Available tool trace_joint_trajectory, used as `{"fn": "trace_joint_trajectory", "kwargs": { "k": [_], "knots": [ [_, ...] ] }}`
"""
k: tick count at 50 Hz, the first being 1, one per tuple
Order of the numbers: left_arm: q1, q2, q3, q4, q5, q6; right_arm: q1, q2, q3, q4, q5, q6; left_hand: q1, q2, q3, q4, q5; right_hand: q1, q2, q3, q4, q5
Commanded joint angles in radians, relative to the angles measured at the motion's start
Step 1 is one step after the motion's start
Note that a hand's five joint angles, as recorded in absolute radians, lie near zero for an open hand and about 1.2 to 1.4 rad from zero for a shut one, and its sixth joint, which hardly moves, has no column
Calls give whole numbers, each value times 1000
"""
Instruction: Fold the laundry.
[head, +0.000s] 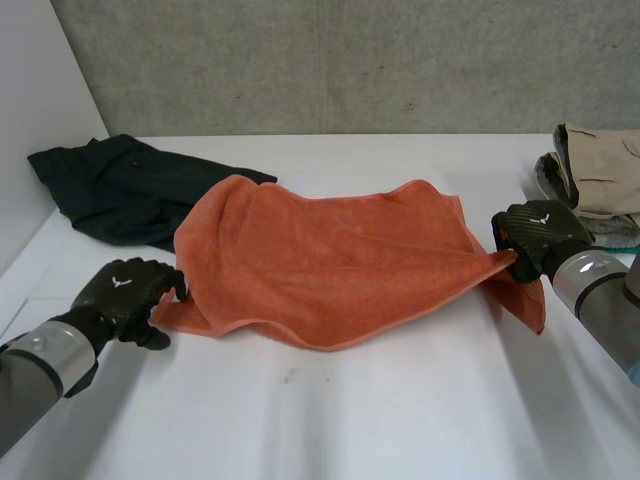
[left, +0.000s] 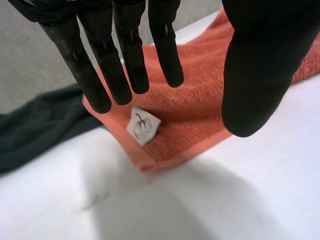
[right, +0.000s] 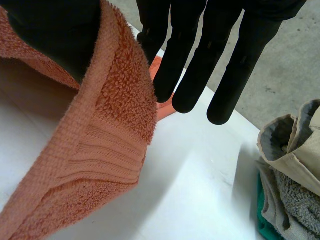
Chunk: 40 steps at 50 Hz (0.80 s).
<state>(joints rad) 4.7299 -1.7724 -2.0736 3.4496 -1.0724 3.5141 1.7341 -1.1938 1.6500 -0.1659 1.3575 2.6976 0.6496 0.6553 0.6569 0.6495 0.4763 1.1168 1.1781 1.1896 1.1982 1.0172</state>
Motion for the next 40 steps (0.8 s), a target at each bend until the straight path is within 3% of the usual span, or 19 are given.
{"fn": "trace_joint_trajectory", "kwargs": {
  "k": [1,14,22,30,40],
  "knots": [
    [-13,-160,104,3,-8,6,1,3,7,-1,-1,-1,45,40,38,46,44,279,218,207,198,205],
    [-19,-259,196,0,-11,108,4,6,17,-3,-3,-5,54,48,47,54,53,279,218,207,198,205],
    [-47,-324,268,0,-17,109,4,19,19,-3,-3,-12,75,69,67,75,74,279,218,207,198,205],
    [-87,-387,363,-3,-90,111,5,28,20,-3,-3,-16,142,137,135,142,141,279,218,207,198,205],
    [-119,-435,457,-3,-97,111,7,39,20,-3,-3,-18,245,239,238,245,244,279,218,207,198,205]
  ]
}}
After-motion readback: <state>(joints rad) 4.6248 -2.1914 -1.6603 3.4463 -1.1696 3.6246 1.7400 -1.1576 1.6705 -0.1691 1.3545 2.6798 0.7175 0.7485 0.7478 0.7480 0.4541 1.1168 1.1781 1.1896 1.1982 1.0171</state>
